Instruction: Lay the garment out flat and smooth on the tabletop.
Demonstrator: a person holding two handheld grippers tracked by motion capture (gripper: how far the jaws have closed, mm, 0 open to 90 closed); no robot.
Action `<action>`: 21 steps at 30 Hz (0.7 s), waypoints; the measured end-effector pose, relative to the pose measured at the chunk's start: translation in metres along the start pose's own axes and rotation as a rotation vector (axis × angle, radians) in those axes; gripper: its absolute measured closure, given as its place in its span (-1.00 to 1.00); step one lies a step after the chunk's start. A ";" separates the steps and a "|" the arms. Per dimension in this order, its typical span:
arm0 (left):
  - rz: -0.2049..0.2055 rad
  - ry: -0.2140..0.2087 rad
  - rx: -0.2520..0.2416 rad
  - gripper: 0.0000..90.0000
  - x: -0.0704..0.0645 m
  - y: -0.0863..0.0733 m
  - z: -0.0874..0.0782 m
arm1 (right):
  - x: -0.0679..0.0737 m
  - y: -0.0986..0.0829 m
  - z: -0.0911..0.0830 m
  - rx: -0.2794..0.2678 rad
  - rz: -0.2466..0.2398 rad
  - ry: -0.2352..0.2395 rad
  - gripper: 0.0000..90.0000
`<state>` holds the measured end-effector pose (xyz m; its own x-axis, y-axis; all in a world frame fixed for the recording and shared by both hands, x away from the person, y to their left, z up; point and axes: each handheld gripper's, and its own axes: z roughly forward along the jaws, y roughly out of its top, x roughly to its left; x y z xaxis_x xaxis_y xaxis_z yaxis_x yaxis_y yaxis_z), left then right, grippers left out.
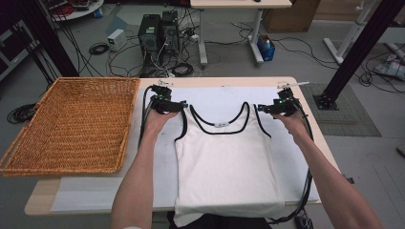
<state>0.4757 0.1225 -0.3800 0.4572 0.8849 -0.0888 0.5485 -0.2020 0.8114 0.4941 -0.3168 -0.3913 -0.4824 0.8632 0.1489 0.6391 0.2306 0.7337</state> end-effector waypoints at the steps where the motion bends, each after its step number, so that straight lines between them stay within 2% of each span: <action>1: 0.002 -0.001 -0.002 -0.34 -0.001 -0.001 -0.003 | 0.001 -0.003 -0.002 0.004 -0.001 0.007 -0.73; 7: 0.030 -0.003 0.005 -0.34 -0.009 -0.001 -0.010 | 0.007 -0.014 -0.008 0.002 -0.006 0.018 -0.73; 14: 0.039 -0.022 0.007 -0.34 -0.011 -0.001 -0.014 | 0.014 -0.012 -0.012 -0.011 -0.023 0.009 -0.73; 21: 0.056 -0.019 0.008 -0.34 -0.012 -0.001 -0.016 | 0.020 -0.015 -0.012 0.008 -0.054 0.007 -0.73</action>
<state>0.4581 0.1187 -0.3701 0.5009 0.8638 -0.0546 0.5271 -0.2544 0.8109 0.4677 -0.3085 -0.3910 -0.5202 0.8464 0.1136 0.6169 0.2805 0.7354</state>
